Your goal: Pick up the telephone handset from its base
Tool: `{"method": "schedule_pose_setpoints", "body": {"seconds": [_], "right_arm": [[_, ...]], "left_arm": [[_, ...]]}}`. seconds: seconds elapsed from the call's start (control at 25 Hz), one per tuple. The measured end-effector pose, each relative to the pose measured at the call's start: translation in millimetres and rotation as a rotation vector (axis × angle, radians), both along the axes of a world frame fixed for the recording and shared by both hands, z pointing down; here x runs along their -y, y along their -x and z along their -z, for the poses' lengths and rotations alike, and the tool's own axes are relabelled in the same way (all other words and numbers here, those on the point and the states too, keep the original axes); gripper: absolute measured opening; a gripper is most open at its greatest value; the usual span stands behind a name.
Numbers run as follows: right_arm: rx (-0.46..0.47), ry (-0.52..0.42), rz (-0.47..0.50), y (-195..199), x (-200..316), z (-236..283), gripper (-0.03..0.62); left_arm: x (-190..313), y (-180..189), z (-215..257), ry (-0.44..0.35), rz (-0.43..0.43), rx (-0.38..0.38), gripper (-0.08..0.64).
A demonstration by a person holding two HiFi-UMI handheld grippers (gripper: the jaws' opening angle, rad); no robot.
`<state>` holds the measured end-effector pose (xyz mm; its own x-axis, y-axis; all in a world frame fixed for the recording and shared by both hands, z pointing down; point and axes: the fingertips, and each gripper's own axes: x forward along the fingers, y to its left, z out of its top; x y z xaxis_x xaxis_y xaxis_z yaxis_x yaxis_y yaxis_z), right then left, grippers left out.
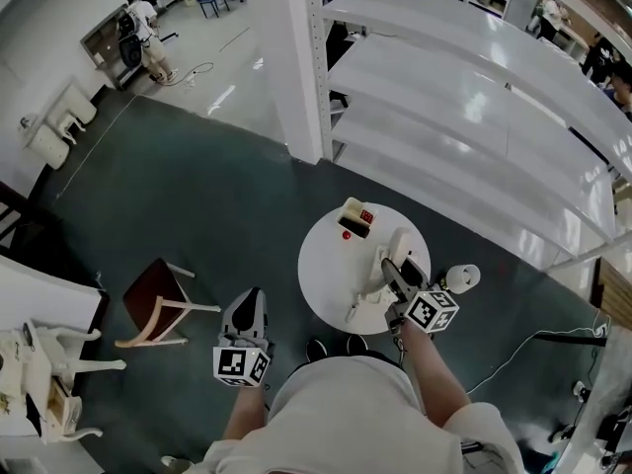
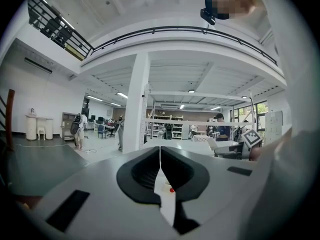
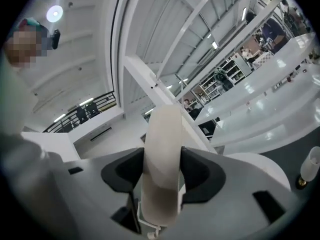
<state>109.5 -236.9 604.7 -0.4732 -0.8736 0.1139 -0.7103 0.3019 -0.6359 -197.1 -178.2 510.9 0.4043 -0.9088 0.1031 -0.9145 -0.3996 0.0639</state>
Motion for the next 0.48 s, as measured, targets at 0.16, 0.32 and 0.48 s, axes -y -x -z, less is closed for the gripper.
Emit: {"method": "schedule_pose_setpoints", "body": {"seconds": [0.16, 0.32, 0.48], "right_arm": [[-0.002, -0.089, 0.038, 8, 1, 35, 0.229], [0.017, -0.155, 0.062, 14, 1, 61, 0.227], [0.029, -0.191, 0.073, 19, 1, 75, 0.227]], "left_arm": [[-2, 5, 1, 0.001, 0.014, -0.027, 0.021], [-5, 9, 3, -0.011, 0.024, -0.029, 0.021], [-5, 13, 3, -0.018, 0.03, -0.029, 0.021]]}}
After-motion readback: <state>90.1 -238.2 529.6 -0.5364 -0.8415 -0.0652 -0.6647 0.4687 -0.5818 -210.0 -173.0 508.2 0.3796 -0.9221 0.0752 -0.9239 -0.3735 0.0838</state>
